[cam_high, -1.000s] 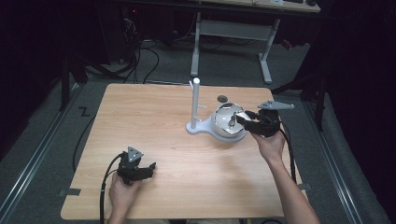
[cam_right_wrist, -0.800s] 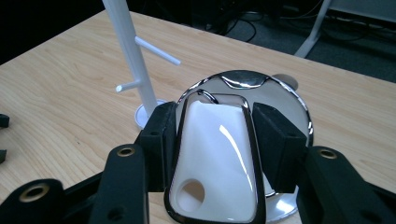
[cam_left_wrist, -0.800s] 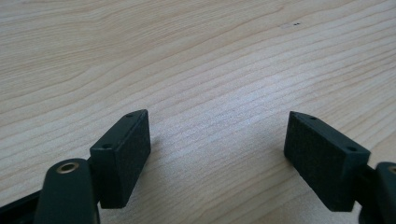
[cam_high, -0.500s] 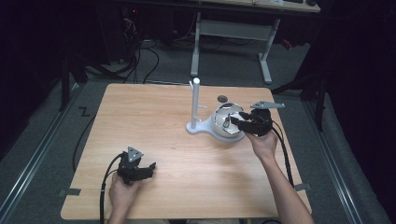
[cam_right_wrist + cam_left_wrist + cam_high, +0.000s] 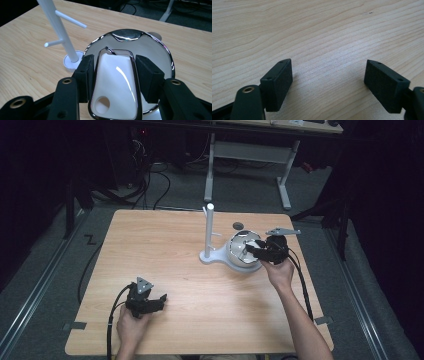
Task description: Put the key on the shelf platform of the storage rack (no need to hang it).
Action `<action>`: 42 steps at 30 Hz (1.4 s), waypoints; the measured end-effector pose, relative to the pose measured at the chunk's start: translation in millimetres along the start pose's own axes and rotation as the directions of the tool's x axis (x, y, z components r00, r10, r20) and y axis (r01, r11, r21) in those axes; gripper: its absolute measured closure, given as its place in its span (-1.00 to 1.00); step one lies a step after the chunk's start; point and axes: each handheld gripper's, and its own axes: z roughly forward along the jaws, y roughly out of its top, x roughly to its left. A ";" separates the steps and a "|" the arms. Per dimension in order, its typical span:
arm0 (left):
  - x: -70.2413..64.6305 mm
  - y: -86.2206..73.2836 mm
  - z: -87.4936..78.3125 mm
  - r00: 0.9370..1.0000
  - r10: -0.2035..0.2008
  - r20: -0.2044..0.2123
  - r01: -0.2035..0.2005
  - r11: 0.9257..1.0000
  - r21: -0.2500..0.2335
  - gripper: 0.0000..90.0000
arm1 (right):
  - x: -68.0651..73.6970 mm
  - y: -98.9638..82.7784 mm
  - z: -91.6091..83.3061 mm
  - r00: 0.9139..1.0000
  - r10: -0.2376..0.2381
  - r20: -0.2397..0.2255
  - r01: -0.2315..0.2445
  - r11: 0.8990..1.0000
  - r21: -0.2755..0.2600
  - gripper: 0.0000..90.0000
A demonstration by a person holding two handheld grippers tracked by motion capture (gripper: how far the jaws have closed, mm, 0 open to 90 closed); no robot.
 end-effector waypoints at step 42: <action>-0.1 0.0 0.0 1.000 0.000 0.000 0.000 1.000 0.001 -0.49 | -15.3 -11.9 44.2 0.996 0.030 0.080 -0.035 0.997 0.069 0.00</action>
